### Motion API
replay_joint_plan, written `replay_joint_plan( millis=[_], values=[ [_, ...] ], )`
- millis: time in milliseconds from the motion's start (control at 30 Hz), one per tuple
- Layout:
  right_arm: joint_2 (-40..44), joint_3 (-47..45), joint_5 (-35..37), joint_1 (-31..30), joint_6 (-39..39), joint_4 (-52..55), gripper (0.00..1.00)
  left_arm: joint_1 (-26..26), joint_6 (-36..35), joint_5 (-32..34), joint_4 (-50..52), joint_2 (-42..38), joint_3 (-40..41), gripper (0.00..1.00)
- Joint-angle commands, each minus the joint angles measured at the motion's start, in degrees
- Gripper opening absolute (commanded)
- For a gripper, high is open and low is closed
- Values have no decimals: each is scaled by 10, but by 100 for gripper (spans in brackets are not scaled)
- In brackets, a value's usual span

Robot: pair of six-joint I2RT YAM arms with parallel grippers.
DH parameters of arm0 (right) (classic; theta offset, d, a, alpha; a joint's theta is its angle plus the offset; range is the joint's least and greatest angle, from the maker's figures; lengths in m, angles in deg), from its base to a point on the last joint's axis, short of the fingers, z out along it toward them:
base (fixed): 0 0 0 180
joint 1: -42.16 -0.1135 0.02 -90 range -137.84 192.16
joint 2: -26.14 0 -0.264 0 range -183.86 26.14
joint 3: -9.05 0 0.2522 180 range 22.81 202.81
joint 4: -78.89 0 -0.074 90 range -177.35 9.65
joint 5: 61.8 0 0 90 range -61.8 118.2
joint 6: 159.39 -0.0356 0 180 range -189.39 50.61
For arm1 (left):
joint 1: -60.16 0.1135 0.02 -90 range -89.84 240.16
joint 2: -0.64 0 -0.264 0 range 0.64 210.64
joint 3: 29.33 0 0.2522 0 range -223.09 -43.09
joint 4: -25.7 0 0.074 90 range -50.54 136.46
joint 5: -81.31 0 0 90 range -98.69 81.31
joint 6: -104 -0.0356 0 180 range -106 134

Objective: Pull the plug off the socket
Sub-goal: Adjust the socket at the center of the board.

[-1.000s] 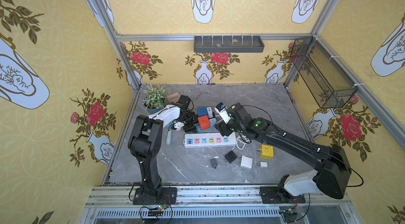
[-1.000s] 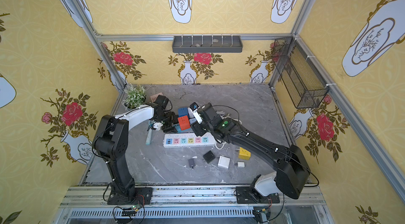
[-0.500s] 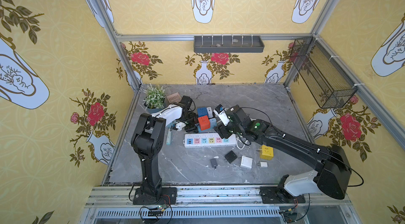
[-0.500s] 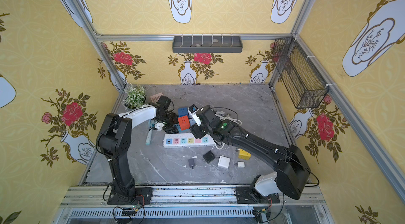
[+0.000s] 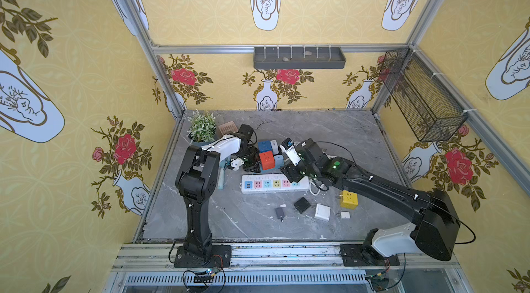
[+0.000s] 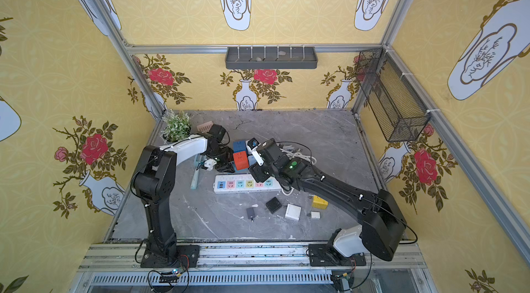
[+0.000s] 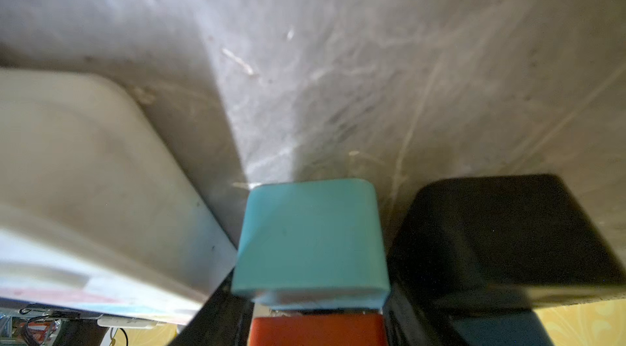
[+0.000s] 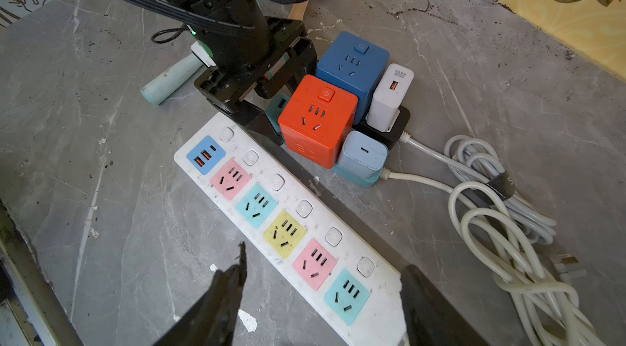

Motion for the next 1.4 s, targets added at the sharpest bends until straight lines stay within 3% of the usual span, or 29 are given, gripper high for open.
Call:
replay_joint_plan(
  millis=[0, 500, 900, 1000, 1367],
  values=[
    [-4, -1, 3, 0, -9, -23, 75, 1, 172, 23, 9, 15, -7, 57],
    [-19, -1, 2, 16, -5, -26, 75, 26, 118, 40, 41, 59, -77, 39],
    [-33, 9, -52, 79, 8, -30, 75, 35, 63, 32, 78, 81, -110, 16],
    [-42, 13, -78, 101, 17, -34, 75, 35, 47, 30, 88, 81, -111, 11],
    [-105, 47, -226, 193, 102, -43, 73, 39, 16, 35, 112, 73, -103, 8]
  ],
)
